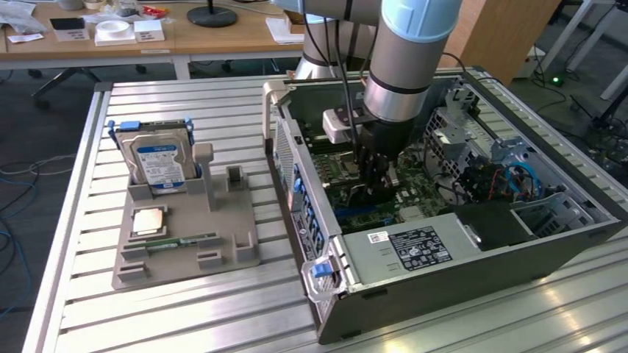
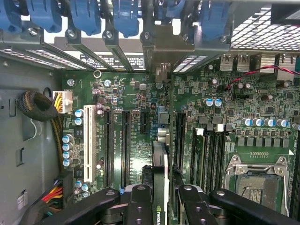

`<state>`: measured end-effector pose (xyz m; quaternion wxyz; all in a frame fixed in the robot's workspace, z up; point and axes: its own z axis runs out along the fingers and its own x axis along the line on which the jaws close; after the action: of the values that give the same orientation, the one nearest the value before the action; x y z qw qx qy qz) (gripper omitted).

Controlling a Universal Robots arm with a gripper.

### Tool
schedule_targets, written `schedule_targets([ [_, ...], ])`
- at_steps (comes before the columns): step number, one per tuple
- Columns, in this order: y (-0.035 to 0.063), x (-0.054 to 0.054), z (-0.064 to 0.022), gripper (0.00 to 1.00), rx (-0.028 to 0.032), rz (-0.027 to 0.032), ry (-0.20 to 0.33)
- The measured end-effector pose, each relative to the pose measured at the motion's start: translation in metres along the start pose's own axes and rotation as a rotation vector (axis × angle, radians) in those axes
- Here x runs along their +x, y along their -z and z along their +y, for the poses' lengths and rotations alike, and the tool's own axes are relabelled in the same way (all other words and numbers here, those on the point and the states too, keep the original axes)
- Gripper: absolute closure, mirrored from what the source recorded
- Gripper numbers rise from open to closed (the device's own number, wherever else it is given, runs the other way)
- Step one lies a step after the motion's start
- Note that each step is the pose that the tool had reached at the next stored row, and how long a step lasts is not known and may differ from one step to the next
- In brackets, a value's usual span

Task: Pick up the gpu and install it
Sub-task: 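Insert the gpu into the slot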

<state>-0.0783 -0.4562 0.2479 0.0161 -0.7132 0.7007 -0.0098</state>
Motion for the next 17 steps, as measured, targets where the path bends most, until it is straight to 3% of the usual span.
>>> schedule_targets([
  [17, 0.0014, -0.0001, -0.0005, 0.74, 0.0016, -0.0009, 0.000],
])
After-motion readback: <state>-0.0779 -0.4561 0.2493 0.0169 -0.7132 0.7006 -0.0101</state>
